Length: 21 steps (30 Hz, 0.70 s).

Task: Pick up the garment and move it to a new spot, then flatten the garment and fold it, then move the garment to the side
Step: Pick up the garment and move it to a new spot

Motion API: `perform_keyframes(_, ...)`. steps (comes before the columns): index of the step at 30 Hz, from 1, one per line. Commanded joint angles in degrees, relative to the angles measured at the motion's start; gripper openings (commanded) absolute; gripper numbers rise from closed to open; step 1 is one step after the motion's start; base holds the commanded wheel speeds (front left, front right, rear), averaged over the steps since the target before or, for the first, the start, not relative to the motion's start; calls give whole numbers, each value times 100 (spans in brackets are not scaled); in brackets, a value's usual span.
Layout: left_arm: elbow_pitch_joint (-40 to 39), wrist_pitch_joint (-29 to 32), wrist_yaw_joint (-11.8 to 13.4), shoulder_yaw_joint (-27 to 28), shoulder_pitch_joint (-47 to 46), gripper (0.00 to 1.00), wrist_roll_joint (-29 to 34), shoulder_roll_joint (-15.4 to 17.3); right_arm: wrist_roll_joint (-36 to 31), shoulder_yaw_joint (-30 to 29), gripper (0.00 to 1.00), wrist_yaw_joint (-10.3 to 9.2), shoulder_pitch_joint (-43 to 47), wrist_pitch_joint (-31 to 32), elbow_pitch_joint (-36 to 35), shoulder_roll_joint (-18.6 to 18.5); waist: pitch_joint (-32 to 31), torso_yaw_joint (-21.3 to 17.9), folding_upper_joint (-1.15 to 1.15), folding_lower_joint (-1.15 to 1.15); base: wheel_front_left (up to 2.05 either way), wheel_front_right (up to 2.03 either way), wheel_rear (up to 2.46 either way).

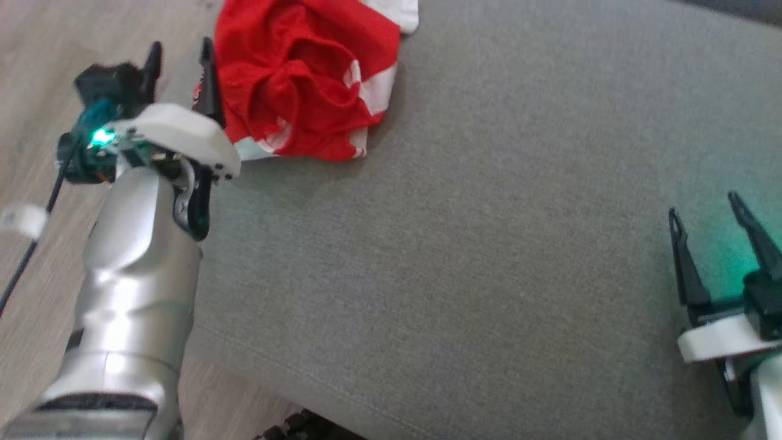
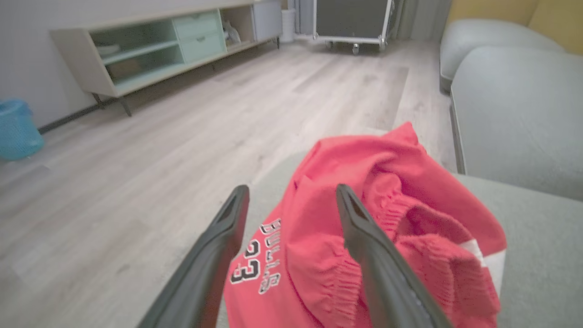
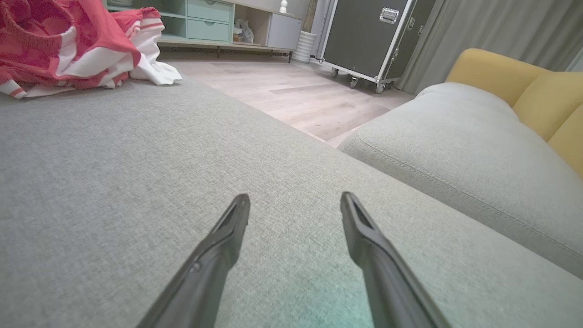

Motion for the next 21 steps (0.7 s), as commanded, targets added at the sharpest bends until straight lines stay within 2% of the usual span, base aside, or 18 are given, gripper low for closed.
perform_keyframes(1, 417, 205, -154, 101, -381, 100, -107, 173, -57, 148, 100, -4, -239, -62, -234, -144, 343, -108, 0, -2, 0, 0, 0)
perform_keyframes(7, 1424, 489, -360, -90, -803, 100, -250, 153, -49, 167, 100, -4, -430, -62, -267, -216, 631, -259, 0, -2, 0, 0, 0)
perform_keyframes(11, 1946, 351, -391, -205, -943, 100, -226, 272, -53, 137, 100, -4, -525, -62, -281, -237, 785, -404, 0, -2, 0, 0, 0)
perform_keyframes(12, 2016, 244, -396, -209, -976, 0, -237, 294, -53, 120, 100, -4, -546, -62, -284, -229, 805, -436, 0, -2, 0, 0, 0)
perform_keyframes(16, 2111, -425, -408, -307, -1126, 0, -175, 417, -36, 71, 100, -4, -598, -62, -248, -140, 743, -553, 0, -2, 0, 0, 0)
perform_keyframes(21, 2054, -931, -369, -583, -1389, 0, 124, 699, 20, 89, 100, -4, -608, -62, -151, 194, 248, -790, 0, -2, 0, 0, 0)
